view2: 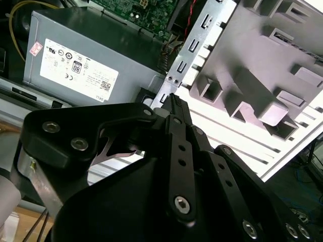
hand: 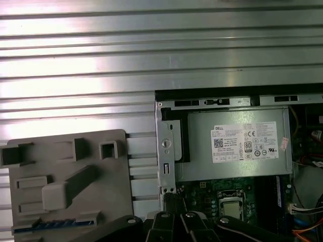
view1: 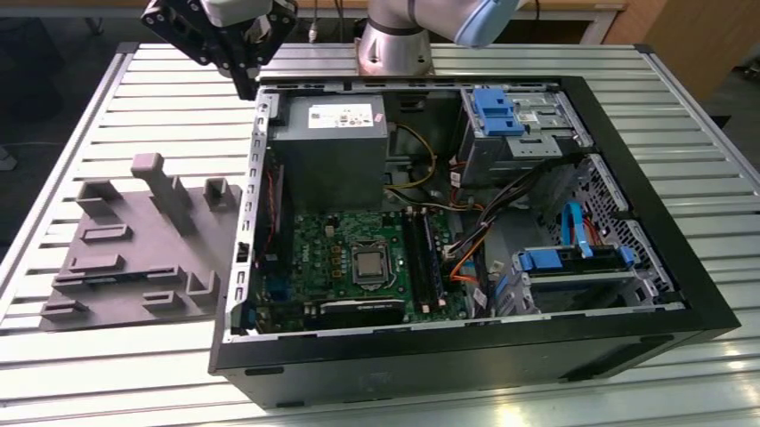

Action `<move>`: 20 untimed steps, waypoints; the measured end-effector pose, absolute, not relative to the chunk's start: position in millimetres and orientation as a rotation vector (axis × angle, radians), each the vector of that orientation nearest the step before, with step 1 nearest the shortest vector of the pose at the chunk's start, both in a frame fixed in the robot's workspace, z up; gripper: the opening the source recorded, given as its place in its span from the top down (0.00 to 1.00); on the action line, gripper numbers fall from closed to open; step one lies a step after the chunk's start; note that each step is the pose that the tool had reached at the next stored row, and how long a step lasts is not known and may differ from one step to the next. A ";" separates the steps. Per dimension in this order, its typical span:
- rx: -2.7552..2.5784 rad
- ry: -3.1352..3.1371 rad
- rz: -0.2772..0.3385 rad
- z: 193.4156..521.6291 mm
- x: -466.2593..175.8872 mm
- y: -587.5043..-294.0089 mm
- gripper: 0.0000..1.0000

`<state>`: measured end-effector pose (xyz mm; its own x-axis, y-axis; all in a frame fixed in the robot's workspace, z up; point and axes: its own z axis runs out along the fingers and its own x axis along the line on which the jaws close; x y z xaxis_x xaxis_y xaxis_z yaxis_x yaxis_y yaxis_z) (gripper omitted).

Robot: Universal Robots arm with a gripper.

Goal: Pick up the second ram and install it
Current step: 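Reach for the second ram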

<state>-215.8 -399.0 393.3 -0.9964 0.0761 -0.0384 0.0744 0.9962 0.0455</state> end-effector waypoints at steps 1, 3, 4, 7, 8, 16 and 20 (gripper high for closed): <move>0.117 3.098 0.068 393.3 -216.8 -398.9 0.89; 0.117 3.098 0.068 393.3 -218.8 -398.9 0.89; 0.117 3.097 0.068 393.3 -219.7 -398.9 0.89; 0.117 3.097 0.068 393.3 -222.6 -398.9 0.89; 0.117 3.096 0.068 393.3 -223.6 -398.9 0.89; 0.117 3.094 0.068 393.3 -230.3 -398.9 0.89; 0.117 3.094 0.068 393.3 -233.6 -398.9 0.89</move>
